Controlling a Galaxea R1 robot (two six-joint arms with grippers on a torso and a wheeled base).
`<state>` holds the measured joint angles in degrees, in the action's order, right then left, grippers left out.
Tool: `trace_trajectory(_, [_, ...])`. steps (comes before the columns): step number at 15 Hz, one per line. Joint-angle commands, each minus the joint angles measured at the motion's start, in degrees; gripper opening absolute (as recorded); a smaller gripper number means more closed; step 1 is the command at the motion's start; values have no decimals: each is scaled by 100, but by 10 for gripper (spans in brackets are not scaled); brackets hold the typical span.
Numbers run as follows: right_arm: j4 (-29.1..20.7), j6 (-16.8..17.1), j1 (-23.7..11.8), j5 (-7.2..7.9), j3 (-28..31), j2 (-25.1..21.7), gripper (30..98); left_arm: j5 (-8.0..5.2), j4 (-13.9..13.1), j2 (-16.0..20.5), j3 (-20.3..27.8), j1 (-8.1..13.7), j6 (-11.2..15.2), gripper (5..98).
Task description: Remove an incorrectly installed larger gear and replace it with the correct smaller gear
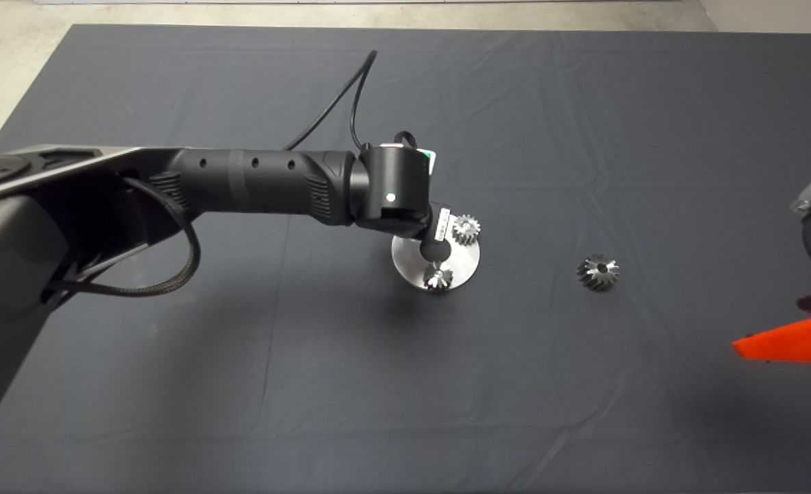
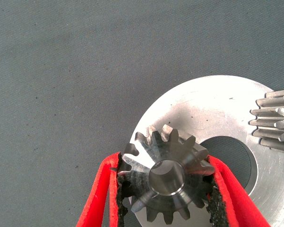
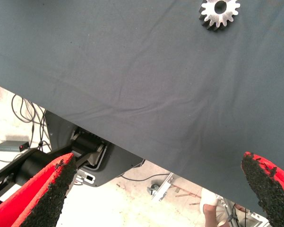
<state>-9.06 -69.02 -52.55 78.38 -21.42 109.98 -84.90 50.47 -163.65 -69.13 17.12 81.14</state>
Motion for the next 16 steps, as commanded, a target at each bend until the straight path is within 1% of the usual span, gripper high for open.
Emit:
trace_trajectory(1, [-202,-41,-71,-7,25,-16,923,-71,-151,56,-79,-24,-28,309])
trace_trajectory(10, [-202,-41,-71,-7,18,-7,923,-62,-169,82,-29,-15,-28,309])
trace_trajectory(12, [-202,-41,-71,-7,25,-16,923,-62,-237,47,-25,32,-37,309])
trace_trajectory(13, [-202,-41,-71,-7,18,-16,923,-62,-302,47,-27,92,-45,309])
trace_trajectory(16, [-202,-41,-71,-7,24,-7,923,-62,-318,73,-20,143,-46,309])
